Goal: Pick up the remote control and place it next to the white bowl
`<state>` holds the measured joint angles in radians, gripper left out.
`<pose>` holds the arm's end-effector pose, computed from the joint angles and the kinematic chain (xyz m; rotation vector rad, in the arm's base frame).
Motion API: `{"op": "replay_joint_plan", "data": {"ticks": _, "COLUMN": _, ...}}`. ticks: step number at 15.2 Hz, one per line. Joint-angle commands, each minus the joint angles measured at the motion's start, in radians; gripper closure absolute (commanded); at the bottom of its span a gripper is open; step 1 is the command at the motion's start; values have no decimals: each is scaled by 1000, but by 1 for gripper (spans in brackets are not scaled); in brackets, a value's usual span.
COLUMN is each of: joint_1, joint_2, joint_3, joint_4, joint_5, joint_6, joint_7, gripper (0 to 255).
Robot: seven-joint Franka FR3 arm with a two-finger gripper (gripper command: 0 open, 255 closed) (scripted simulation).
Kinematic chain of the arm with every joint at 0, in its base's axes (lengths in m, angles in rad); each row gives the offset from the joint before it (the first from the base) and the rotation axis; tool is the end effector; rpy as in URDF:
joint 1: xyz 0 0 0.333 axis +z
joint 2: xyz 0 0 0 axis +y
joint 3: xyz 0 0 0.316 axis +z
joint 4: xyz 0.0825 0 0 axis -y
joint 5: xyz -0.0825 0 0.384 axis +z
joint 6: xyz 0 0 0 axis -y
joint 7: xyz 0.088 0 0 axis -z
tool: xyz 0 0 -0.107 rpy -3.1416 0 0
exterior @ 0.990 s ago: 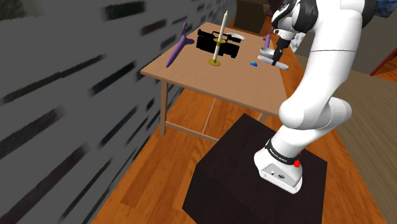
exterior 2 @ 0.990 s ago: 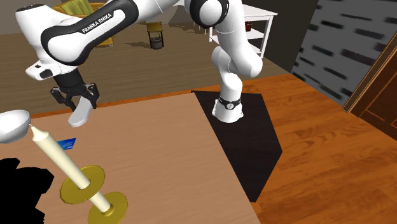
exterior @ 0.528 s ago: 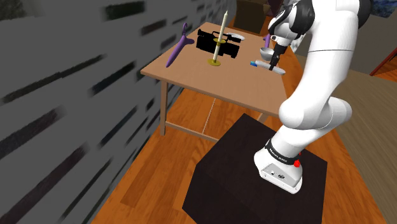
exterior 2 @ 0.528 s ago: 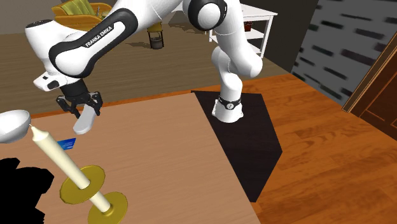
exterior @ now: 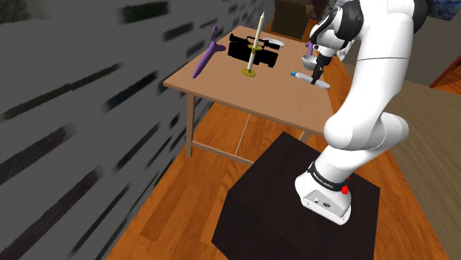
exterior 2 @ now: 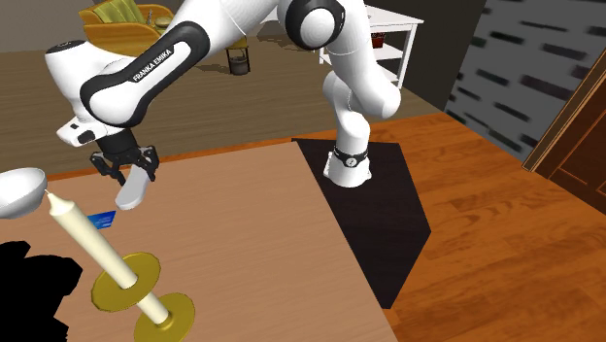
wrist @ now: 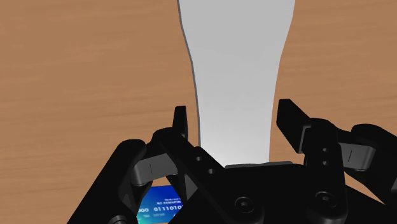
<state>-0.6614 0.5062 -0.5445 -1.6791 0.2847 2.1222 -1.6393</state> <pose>0.2887 -0.6040 0.3433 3.0750 0.5331 -0.0114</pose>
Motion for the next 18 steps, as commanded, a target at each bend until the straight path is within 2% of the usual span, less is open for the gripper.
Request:
{"op": "replay_joint_plan", "data": {"ticks": 1, "joint_1": 0, "joint_2": 0, "joint_3": 0, "joint_4": 0, "joint_5": 0, "joint_6": 0, "joint_7": 0, "gripper": 255}}
{"op": "replay_joint_plan", "data": {"ticks": 2, "joint_1": 0, "joint_2": 0, "joint_3": 0, "joint_4": 0, "joint_5": 0, "joint_6": 0, "joint_7": 0, "gripper": 255}}
{"op": "replay_joint_plan", "data": {"ticks": 3, "joint_1": 0, "joint_2": 0, "joint_3": 0, "joint_4": 0, "joint_5": 0, "joint_6": 0, "joint_7": 0, "gripper": 0}}
{"op": "replay_joint_plan", "data": {"ticks": 8, "joint_1": 0, "joint_2": 0, "joint_3": 0, "joint_4": 0, "joint_5": 0, "joint_6": 0, "joint_7": 0, "gripper": 0}}
{"op": "replay_joint_plan", "data": {"ticks": 12, "joint_1": 11, "joint_2": -54, "joint_3": -20, "joint_4": 53, "joint_5": -35, "joint_6": -100, "joint_7": 22, "gripper": 0}}
{"op": "replay_joint_plan", "data": {"ticks": 18, "joint_1": 11, "joint_2": -54, "joint_3": -20, "joint_4": 53, "joint_5": -35, "joint_6": -100, "joint_7": 22, "gripper": 0}}
